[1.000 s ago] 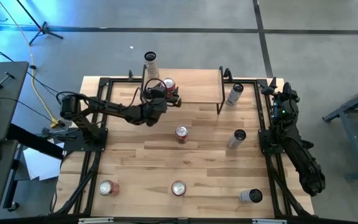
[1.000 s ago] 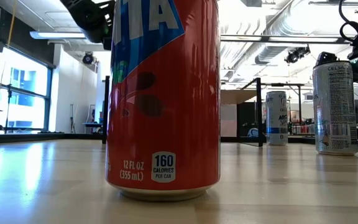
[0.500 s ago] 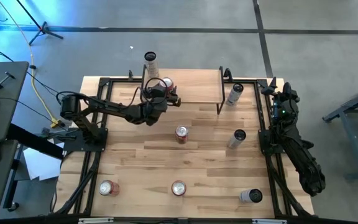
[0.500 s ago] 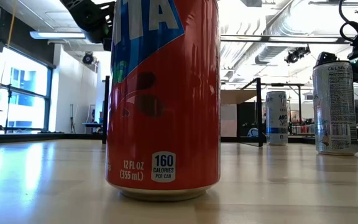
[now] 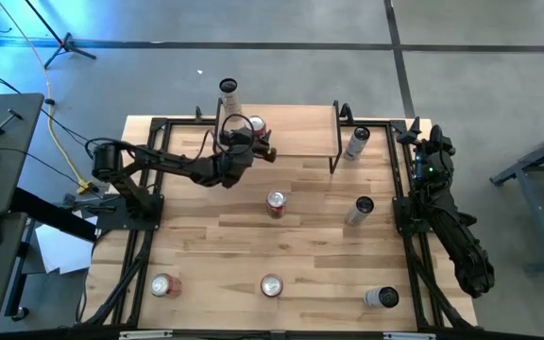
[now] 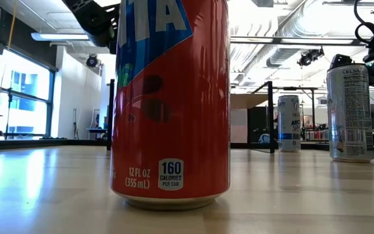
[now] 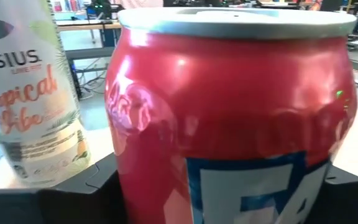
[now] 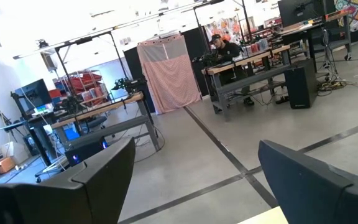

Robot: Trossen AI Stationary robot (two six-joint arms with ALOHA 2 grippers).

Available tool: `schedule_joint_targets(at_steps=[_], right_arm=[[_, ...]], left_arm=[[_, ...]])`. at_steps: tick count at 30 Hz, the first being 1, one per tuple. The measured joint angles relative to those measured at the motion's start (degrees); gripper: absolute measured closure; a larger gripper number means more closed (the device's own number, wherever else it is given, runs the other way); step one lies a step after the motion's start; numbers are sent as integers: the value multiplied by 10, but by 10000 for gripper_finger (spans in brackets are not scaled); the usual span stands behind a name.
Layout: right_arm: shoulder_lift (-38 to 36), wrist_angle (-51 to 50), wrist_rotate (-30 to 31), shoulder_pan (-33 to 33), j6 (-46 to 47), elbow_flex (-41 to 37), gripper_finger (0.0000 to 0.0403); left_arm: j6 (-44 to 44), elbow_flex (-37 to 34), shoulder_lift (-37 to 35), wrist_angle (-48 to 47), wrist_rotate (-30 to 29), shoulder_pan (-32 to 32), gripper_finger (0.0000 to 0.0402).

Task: Place canned beverage on shelf
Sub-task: Put the red soda can on the shelf

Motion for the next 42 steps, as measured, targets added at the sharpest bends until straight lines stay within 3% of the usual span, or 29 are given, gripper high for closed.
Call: schedule_joint_targets(at_steps=[20,42], right_arm=[[0,0,0,0,0,0,75],[0,0,0,0,0,0,75]], left_arm=[[54,0,1,37,163,83,135],[44,0,0,54,205,126,135]])
